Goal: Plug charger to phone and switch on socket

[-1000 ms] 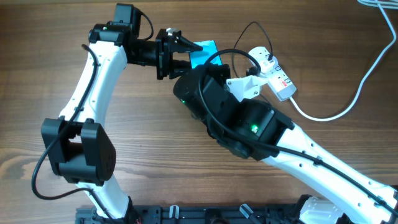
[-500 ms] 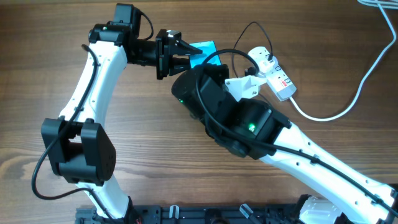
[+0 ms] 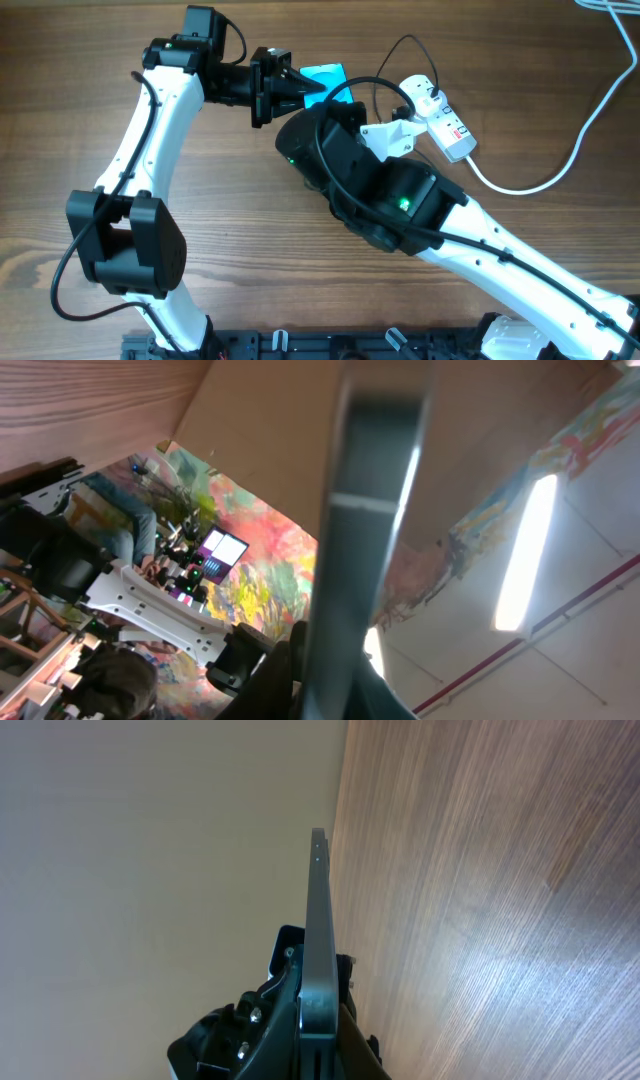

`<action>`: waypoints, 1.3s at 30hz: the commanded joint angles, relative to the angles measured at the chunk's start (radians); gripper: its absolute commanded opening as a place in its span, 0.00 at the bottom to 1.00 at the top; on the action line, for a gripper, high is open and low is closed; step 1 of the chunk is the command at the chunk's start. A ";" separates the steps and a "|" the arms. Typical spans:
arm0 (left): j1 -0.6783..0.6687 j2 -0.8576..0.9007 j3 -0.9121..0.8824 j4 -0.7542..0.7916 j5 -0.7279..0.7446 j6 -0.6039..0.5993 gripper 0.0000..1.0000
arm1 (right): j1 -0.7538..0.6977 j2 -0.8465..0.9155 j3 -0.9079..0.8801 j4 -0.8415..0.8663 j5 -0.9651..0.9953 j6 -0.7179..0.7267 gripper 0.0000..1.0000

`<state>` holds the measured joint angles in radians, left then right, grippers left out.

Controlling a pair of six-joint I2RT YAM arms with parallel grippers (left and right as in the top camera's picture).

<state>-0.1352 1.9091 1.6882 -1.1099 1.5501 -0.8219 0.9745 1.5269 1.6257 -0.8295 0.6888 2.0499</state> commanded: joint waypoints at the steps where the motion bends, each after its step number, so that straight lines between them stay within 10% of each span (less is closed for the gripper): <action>1: 0.005 -0.031 0.021 0.003 0.024 -0.002 0.13 | 0.003 0.005 0.012 0.006 -0.030 -0.039 0.20; 14: 0.005 -0.031 0.021 0.045 -0.095 0.011 0.04 | 0.000 -0.126 0.012 0.076 0.166 -0.515 0.64; 23: 0.010 -0.052 0.021 0.130 -0.112 0.423 0.04 | -0.333 -0.236 0.006 -0.321 -0.279 -1.149 0.88; 32: 0.082 -0.208 0.021 -0.050 -0.927 0.346 0.04 | -0.440 0.058 -0.116 -0.379 -0.359 -1.185 1.00; 39: 0.182 -0.208 0.018 -0.181 -1.191 0.339 0.04 | -0.443 0.364 -0.123 -0.209 -0.613 -1.445 1.00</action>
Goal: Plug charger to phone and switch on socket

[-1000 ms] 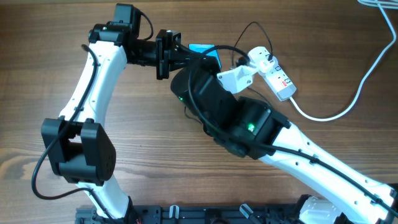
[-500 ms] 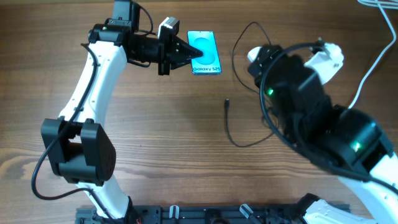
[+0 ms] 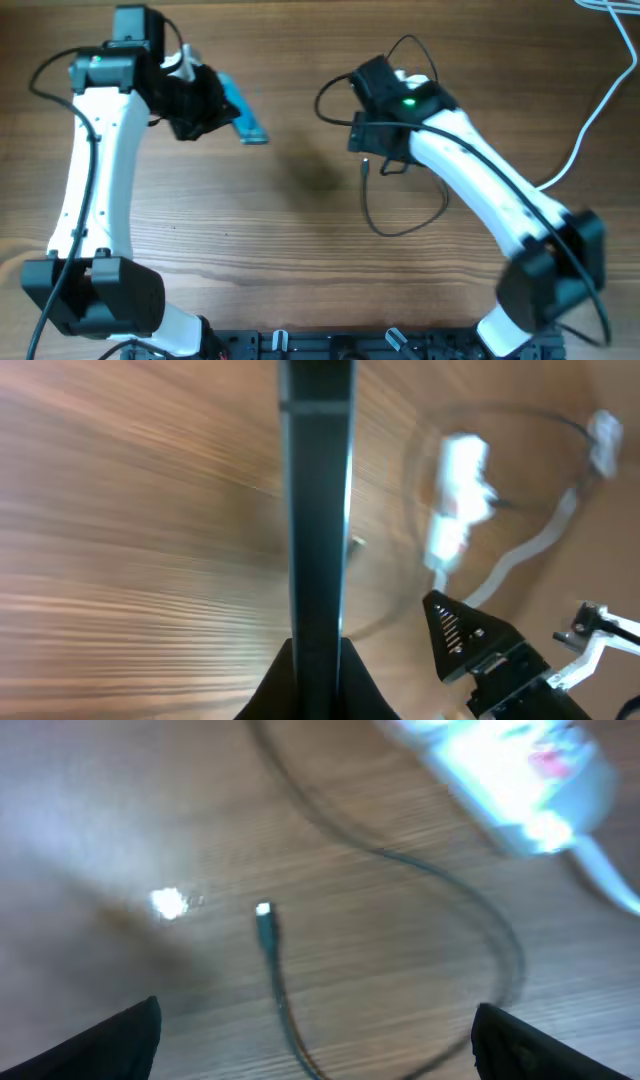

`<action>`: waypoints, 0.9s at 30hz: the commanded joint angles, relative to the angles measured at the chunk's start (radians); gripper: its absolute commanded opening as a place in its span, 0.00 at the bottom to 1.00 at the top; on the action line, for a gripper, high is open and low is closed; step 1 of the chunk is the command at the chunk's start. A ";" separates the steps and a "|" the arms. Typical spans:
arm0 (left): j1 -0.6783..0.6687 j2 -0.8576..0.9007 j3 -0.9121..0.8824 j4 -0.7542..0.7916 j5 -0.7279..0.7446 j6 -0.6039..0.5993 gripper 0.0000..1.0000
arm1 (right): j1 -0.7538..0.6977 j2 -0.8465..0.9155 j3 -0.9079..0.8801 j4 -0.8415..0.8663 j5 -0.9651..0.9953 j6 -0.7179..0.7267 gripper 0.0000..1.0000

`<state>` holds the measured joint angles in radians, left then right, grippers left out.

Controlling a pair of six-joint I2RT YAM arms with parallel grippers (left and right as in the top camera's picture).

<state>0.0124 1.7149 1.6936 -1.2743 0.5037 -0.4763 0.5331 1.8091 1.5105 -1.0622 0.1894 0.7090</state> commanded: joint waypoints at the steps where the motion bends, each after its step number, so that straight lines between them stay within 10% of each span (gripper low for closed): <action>1: 0.051 -0.013 0.012 -0.032 -0.172 -0.007 0.04 | -0.003 0.118 -0.008 0.032 -0.114 -0.103 1.00; 6: 0.100 -0.013 0.012 -0.055 -0.192 -0.006 0.04 | -0.003 0.233 -0.012 0.058 -0.191 -0.108 0.92; 11: 0.097 -0.013 0.012 -0.055 -0.192 -0.006 0.04 | -0.003 0.282 -0.014 0.076 -0.189 -0.110 0.53; 27: 0.096 -0.013 0.012 -0.058 -0.191 -0.006 0.04 | -0.003 0.282 -0.128 0.206 -0.192 -0.105 0.31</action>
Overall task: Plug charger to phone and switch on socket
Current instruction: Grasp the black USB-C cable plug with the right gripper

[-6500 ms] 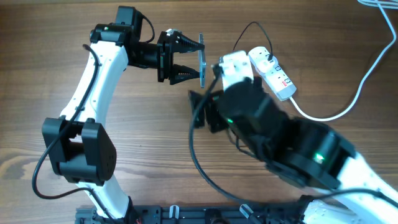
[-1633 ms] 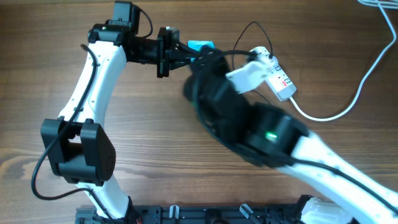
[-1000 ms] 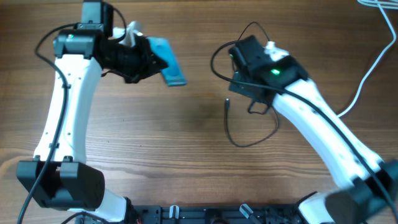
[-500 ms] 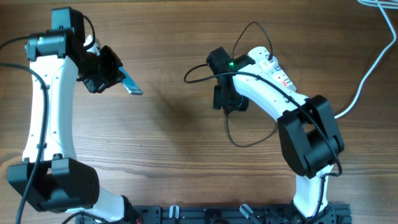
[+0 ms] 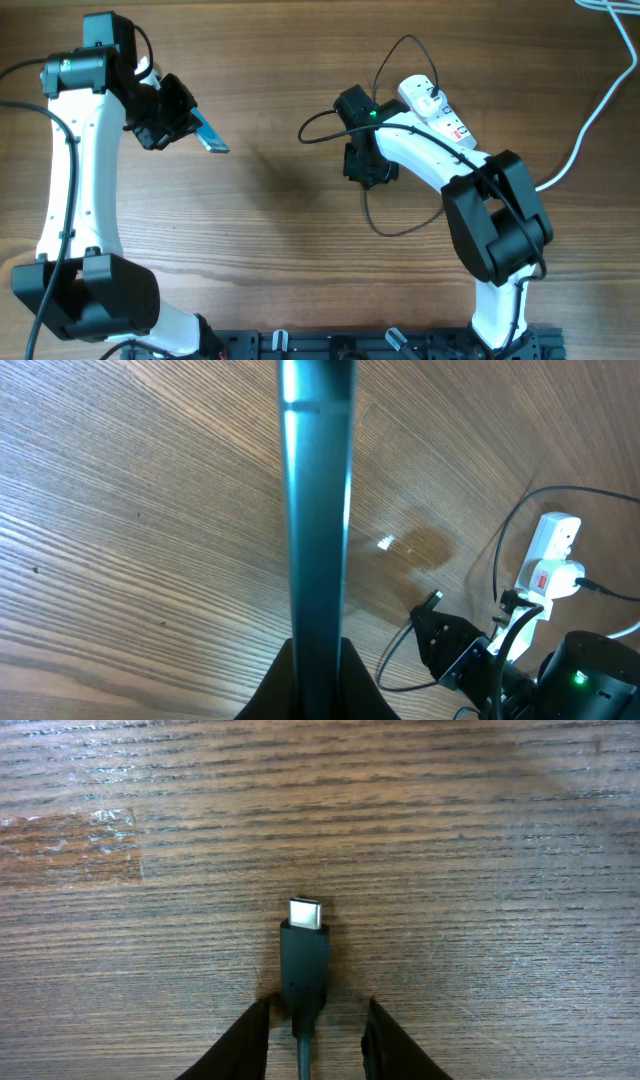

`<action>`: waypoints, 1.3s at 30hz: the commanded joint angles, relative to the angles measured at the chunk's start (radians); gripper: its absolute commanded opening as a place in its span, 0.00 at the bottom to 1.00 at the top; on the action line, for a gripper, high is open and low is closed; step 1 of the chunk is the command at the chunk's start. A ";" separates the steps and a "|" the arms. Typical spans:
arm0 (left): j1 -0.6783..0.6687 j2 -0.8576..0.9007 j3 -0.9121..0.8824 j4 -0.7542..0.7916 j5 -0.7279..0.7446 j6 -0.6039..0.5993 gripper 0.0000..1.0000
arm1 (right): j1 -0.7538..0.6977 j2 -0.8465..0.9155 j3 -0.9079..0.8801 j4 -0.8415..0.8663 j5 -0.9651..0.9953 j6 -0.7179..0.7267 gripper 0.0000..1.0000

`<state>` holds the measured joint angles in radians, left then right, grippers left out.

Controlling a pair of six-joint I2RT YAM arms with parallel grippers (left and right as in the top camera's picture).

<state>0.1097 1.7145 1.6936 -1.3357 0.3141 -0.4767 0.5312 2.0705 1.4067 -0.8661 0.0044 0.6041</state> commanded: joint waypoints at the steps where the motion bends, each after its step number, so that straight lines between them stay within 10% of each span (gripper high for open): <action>1: -0.001 -0.013 0.012 0.003 -0.002 -0.006 0.04 | -0.002 0.021 -0.024 0.010 -0.006 0.000 0.30; 39: -0.001 -0.013 0.012 0.003 -0.002 -0.006 0.04 | -0.002 0.064 -0.025 0.021 -0.025 -0.048 0.06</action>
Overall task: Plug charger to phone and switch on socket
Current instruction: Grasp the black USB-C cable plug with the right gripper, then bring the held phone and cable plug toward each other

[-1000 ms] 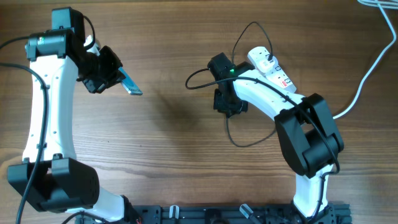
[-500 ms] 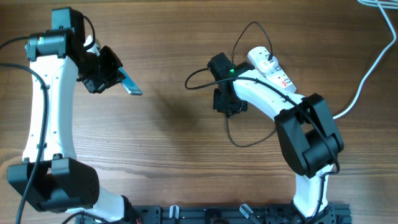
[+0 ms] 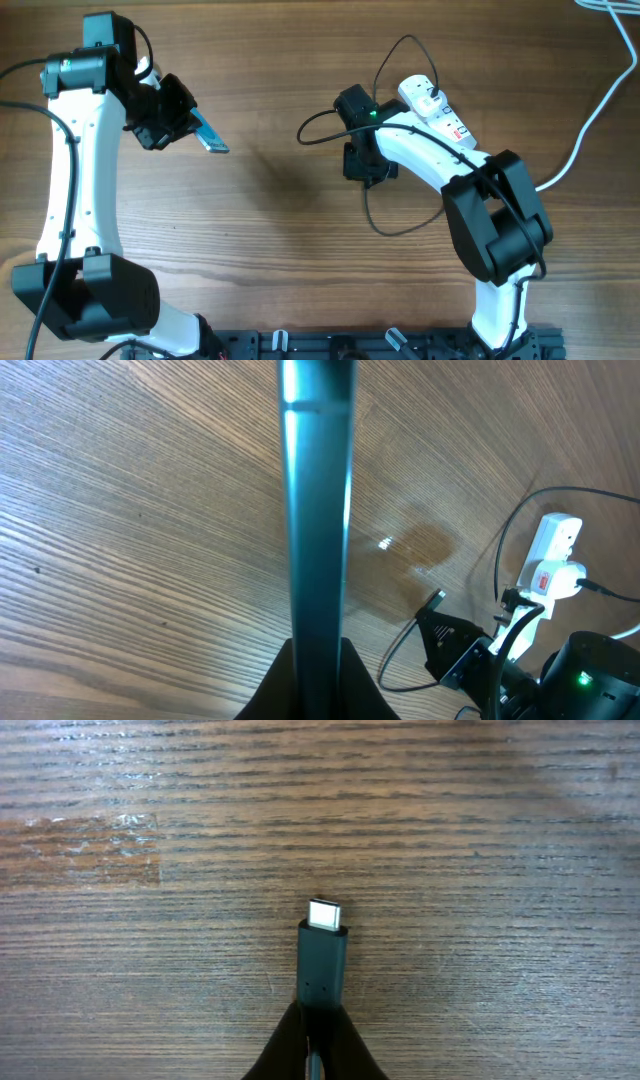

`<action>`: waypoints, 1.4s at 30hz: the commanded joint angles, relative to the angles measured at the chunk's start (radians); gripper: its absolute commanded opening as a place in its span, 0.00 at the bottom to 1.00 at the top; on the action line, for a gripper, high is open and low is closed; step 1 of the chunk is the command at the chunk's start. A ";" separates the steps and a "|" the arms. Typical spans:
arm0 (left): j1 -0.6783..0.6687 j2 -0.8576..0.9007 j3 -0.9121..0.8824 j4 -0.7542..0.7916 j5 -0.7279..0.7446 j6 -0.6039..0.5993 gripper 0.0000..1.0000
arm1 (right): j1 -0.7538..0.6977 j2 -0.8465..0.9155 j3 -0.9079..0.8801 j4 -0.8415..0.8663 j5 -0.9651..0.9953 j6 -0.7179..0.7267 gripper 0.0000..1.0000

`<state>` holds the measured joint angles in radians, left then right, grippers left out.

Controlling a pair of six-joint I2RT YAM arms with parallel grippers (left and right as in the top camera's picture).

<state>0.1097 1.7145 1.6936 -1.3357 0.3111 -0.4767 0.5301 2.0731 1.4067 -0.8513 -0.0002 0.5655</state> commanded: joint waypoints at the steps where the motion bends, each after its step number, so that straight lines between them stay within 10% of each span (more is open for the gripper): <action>1: -0.001 -0.013 0.012 0.004 0.002 -0.006 0.04 | -0.001 0.061 -0.025 0.006 -0.021 -0.009 0.08; 5: -0.001 -0.013 0.012 0.007 0.001 -0.006 0.04 | -0.001 0.061 -0.025 0.001 -0.021 -0.009 0.22; 14: -0.001 -0.013 0.012 0.013 0.034 0.008 0.04 | -0.001 0.045 -0.011 -0.006 -0.024 -0.024 0.04; 23: -0.001 -0.013 0.012 0.092 0.778 0.492 0.04 | 0.000 -0.337 0.061 -0.124 -0.296 -0.238 0.04; 30: -0.003 -0.013 0.012 0.175 1.051 0.499 0.04 | 0.044 -0.624 0.061 -0.114 -0.383 -0.273 0.05; 42: -0.141 -0.013 0.012 0.203 0.877 0.499 0.04 | 0.326 -0.650 0.100 -0.079 0.048 -0.116 0.05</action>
<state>-0.0132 1.7145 1.6936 -1.1465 1.2045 -0.0029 0.8467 1.4322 1.4639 -0.9375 -0.0792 0.3958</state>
